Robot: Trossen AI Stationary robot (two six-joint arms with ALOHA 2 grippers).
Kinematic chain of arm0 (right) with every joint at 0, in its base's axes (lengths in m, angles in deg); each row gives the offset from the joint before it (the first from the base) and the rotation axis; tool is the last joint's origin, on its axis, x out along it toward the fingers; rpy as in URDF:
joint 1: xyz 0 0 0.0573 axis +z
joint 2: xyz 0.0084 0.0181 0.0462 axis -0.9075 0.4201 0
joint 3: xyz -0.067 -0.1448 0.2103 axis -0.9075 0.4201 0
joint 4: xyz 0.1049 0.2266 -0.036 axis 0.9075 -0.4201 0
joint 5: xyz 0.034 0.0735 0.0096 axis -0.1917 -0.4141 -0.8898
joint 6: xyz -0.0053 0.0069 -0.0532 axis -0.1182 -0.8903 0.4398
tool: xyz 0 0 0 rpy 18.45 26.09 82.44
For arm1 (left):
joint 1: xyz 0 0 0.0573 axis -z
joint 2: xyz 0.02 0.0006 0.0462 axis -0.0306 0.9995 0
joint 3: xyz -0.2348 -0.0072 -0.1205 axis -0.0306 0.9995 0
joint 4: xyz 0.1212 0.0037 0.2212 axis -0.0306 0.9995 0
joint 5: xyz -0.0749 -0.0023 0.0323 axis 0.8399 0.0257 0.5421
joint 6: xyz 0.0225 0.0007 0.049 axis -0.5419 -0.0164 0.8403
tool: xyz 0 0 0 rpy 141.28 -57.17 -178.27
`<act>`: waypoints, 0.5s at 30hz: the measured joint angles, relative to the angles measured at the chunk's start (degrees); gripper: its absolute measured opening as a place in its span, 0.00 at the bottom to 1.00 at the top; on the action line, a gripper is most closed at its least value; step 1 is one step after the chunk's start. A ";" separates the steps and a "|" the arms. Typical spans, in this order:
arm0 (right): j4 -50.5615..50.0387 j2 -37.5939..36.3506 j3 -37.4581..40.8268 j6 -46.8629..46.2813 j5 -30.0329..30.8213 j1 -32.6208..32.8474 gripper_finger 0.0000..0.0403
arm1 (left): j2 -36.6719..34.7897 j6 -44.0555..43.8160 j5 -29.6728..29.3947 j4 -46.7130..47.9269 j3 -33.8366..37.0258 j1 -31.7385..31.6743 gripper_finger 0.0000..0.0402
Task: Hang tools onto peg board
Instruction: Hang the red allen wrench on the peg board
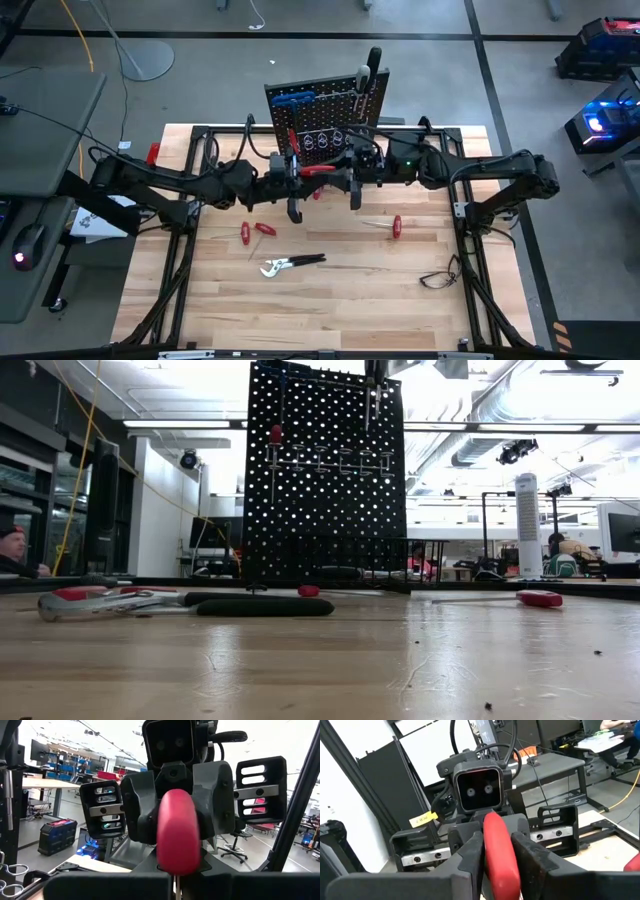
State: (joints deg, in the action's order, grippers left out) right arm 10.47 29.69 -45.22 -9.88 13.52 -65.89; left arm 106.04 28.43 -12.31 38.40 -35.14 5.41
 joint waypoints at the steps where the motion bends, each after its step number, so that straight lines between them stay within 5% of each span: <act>1: 0.05 0.00 0.00 0.00 0.04 0.00 0.22 | 0.00 -0.01 0.03 -0.01 0.00 0.00 0.00; 7: 2.07 0.00 0.02 1.10 0.45 0.62 0.09 | -0.10 -0.04 0.14 -0.52 -0.06 0.04 0.00; 15: 2.55 -0.20 0.02 1.11 4.60 2.48 0.09 | -0.75 -0.09 0.31 3.93 -0.07 0.28 0.02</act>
State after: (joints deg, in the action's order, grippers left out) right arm 13.01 29.49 -45.20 -8.77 18.12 -63.42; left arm 105.29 28.33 -12.00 42.33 -35.20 5.70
